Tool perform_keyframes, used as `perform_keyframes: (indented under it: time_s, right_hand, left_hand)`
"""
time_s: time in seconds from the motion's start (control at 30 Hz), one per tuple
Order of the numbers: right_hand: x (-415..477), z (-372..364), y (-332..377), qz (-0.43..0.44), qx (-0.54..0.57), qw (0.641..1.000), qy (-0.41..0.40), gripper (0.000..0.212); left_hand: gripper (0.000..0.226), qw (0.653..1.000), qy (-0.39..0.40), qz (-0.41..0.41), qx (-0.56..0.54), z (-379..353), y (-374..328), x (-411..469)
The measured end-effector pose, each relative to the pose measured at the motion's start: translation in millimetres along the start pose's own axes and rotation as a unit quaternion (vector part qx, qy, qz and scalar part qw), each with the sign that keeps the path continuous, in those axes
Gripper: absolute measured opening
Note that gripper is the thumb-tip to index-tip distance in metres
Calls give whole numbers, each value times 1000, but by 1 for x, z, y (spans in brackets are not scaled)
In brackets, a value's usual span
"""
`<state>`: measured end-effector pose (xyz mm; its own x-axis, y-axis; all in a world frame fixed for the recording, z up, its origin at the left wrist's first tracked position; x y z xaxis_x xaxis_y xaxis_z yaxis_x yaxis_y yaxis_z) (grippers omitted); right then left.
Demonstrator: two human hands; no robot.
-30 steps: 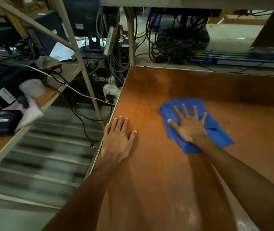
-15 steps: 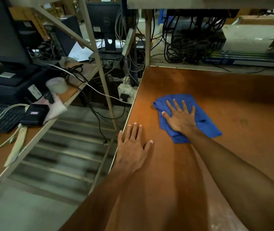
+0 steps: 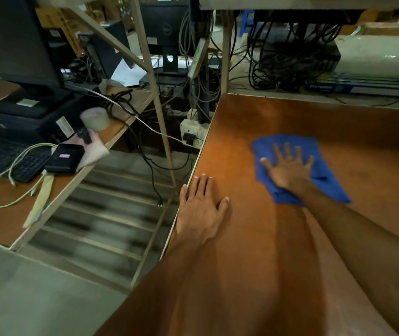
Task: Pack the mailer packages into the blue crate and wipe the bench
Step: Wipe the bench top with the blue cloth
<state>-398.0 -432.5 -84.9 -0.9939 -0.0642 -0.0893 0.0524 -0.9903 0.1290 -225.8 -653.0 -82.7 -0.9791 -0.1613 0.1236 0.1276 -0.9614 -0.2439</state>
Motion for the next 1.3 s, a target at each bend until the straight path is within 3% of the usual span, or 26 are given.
perform_keyframes:
  time_s: [0.07,0.13,0.17,0.27,0.3,0.33,0.43,0.47,0.5,0.6,0.63,0.77,0.83,0.9,0.93,0.97,1.07,1.1,1.13,1.23,1.3]
  right_hand:
    - [-30,-13,62,179,-27,983,1,69]
    - [-54,-18,96,332,-20,943,29,60]
    - [-51,-14,95,340,-8,940,38,57]
    - [-26,-2,58,146,-3,989,4,61]
    - [-30,-4,55,120,-7,993,3,64]
    - [-43,-8,62,148,-15,989,3,66]
    - [-97,-19,76,347,-24,938,18,64]
    - [-101,-17,64,369,-28,929,22,65]
    - [-93,-12,47,347,-30,937,15,67]
    - [-76,-1,-14,100,-13,995,-19,71]
    - [-87,-4,-12,93,-17,995,-17,70]
    - [-161,-25,19,336,-55,940,3,69]
    - [-143,-14,-5,289,-45,956,-7,69]
    - [-119,-3,-40,110,-22,993,-23,68]
    - [-120,-4,-42,70,-22,997,-23,68]
    - [-130,-6,-33,91,-26,995,-28,71]
    - [-190,-21,5,311,-36,950,-4,74]
    - [-196,-23,0,339,-38,940,11,70]
    - [-190,-19,-10,327,-41,944,11,69]
    - [-167,-10,-58,115,-29,993,-17,70]
    - [-191,-13,-45,122,-35,991,-34,71]
  left_hand:
    - [78,1000,3,0,7,-2,1,-1]
    - [79,1000,5,0,18,-4,3,-5]
    - [80,1000,9,-1,23,-4,4,-8]
    - [81,1000,18,1,20,-2,10,-29]
    - [81,1000,17,-4,23,-1,12,-37]
    - [81,999,17,-9,25,1,14,-45]
    - [80,999,17,-16,25,5,21,-64]
    - [80,999,16,-18,24,6,22,-67]
    - [79,999,20,-20,21,6,22,-68]
    - [77,999,24,-20,13,8,20,-68]
    - [77,1000,23,-17,9,9,20,-67]
    - [75,1000,5,-21,3,9,21,-67]
    - [70,1000,3,-26,2,11,20,-67]
    - [68,1000,7,-28,3,11,20,-67]
    - [67,1000,5,-27,0,11,20,-67]
    - [66,1000,2,-27,-6,11,21,-67]
    - [61,999,-11,-27,-34,12,21,-66]
    - [60,999,-15,-27,-37,12,22,-66]
    - [59,999,-18,-27,-36,12,22,-66]
    - [58,999,-25,-29,-32,14,23,-69]
    - [56,999,-27,-24,-40,15,24,-69]
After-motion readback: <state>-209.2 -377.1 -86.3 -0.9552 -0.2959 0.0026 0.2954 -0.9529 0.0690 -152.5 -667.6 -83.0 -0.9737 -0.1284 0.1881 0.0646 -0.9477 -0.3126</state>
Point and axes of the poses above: each hand's wrist, its own x-axis towards the middle knuckle, its own z-axis out of the back of the hand, y = z × x, the point moved 6 cm from there along x, towards the middle knuckle
